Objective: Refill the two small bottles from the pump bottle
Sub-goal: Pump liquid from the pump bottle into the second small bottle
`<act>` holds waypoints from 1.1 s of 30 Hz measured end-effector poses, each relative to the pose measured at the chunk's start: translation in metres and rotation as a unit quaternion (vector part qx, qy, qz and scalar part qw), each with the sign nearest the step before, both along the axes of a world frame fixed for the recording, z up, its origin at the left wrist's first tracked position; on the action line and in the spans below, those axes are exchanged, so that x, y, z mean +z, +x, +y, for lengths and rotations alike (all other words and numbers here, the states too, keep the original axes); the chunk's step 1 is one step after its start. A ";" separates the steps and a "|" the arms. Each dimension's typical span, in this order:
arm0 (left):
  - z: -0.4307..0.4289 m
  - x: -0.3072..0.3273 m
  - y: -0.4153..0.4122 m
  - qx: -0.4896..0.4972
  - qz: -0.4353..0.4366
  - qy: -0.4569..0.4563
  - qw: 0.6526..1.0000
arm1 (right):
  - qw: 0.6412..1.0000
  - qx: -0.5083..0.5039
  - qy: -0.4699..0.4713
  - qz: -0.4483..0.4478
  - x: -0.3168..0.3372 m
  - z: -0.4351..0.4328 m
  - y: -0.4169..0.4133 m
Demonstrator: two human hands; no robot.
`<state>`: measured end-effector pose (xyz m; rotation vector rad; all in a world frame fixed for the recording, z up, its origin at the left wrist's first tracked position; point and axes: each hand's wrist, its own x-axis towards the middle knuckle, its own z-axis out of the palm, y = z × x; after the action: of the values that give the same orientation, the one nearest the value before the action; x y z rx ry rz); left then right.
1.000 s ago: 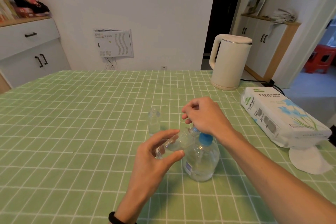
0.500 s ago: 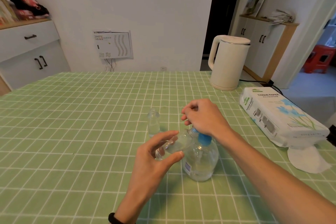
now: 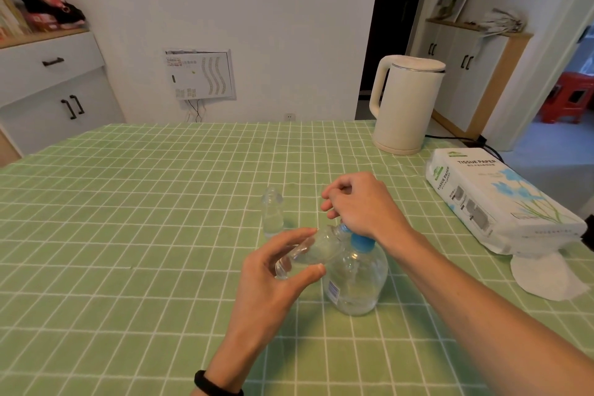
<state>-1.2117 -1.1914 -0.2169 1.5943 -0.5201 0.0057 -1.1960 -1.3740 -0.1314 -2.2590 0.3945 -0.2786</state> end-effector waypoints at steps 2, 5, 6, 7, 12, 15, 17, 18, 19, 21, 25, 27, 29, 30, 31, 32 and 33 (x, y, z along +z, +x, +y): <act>0.001 0.001 0.000 -0.003 0.004 -0.005 1.000 | 1.000 -0.001 -0.001 0.003 0.000 0.000 0.000; 0.001 0.003 0.000 -0.007 0.011 -0.004 1.000 | 1.000 -0.002 -0.008 0.006 0.004 0.001 -0.001; 0.001 0.003 0.000 -0.009 0.012 -0.002 1.000 | 1.000 0.000 -0.011 0.006 0.006 0.001 -0.001; 0.001 0.004 0.001 -0.011 0.012 -0.002 1.000 | 1.000 0.001 -0.019 0.005 0.009 0.002 -0.001; 0.001 0.008 0.002 -0.014 0.003 0.000 1.000 | 1.000 0.002 -0.031 -0.004 0.012 0.003 0.001; 0.001 0.006 0.003 -0.011 0.001 -0.002 1.000 | 1.000 -0.002 -0.001 -0.009 0.005 0.000 0.002; 0.001 0.003 0.003 -0.012 0.004 -0.002 1.000 | 1.000 -0.001 0.010 -0.002 0.001 -0.001 0.001; 0.001 0.002 0.003 -0.014 0.006 -0.003 1.000 | 1.000 0.000 0.014 0.001 -0.001 -0.001 0.001; 0.001 0.001 0.004 -0.015 0.005 -0.003 1.000 | 1.000 0.000 0.014 0.001 -0.001 -0.001 0.002; 0.002 0.000 0.004 -0.013 -0.001 0.004 1.000 | 1.000 0.000 0.009 0.000 -0.001 -0.001 0.002; 0.003 0.001 0.004 -0.016 -0.003 0.015 1.000 | 1.000 -0.005 -0.001 -0.001 0.000 0.000 0.000; 0.003 0.002 0.002 -0.013 -0.003 0.018 1.000 | 1.000 -0.006 -0.006 0.005 0.002 0.001 -0.001; 0.002 0.005 0.001 -0.013 -0.002 0.011 1.000 | 1.000 -0.003 -0.015 0.013 0.008 0.002 -0.001; 0.002 0.007 0.001 -0.012 -0.001 0.007 1.000 | 1.000 0.000 -0.026 0.013 0.010 0.002 0.000; 0.001 0.008 0.002 -0.010 -0.001 0.004 1.000 | 0.999 0.003 -0.040 0.011 0.013 0.003 0.001; 0.001 0.009 0.002 -0.008 -0.003 0.002 1.000 | 0.999 0.005 -0.050 0.009 0.014 0.003 0.002; 0.001 0.010 0.003 -0.008 -0.004 0.001 1.000 | 0.999 0.007 -0.052 0.008 0.015 0.003 0.002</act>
<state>-1.2089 -1.1904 -0.2073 1.5918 -0.5402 -0.0003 -1.1938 -1.3709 -0.1163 -2.3657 0.3819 -0.2789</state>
